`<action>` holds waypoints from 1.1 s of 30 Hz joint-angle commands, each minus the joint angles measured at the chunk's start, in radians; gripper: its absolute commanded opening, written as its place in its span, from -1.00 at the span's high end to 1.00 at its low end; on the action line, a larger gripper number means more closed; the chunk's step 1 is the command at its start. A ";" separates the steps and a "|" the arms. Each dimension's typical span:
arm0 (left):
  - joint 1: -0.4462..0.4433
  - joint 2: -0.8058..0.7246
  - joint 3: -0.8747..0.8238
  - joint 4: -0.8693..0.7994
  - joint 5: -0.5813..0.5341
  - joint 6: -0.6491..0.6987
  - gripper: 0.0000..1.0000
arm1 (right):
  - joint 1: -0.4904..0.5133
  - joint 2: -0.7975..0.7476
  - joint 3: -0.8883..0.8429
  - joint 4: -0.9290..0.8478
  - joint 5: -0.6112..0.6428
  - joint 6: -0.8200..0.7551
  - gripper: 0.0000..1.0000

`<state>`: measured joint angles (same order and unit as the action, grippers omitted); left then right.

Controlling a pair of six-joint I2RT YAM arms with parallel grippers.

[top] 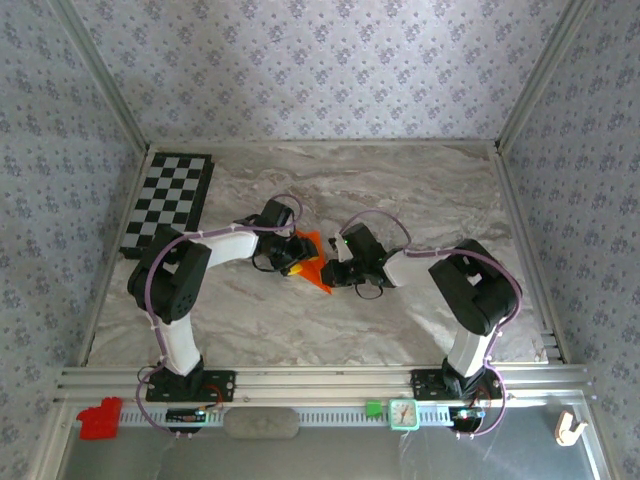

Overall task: Fold a paper plane with a square sheet of paper (pick it up from the middle)
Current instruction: Fourth fold the wing at the center of the table.

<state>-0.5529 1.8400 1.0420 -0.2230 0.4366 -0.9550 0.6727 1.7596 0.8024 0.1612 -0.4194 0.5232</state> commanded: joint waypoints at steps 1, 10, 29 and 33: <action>-0.014 0.062 -0.060 -0.089 -0.062 -0.009 -0.14 | -0.002 0.015 0.017 -0.005 -0.018 -0.016 0.79; -0.013 0.069 -0.056 -0.101 -0.066 -0.014 -0.12 | -0.008 0.003 0.018 -0.030 -0.003 -0.042 0.75; 0.000 -0.066 -0.036 -0.049 -0.057 -0.015 -0.10 | -0.054 0.058 -0.017 0.030 -0.110 0.030 0.86; 0.012 -0.133 -0.052 0.012 -0.050 0.005 -0.10 | -0.070 0.069 -0.030 0.067 -0.145 0.056 0.88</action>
<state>-0.5499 1.7718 1.0031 -0.2211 0.4007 -0.9688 0.6170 1.8015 0.7944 0.2119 -0.5354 0.5461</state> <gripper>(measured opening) 0.552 0.065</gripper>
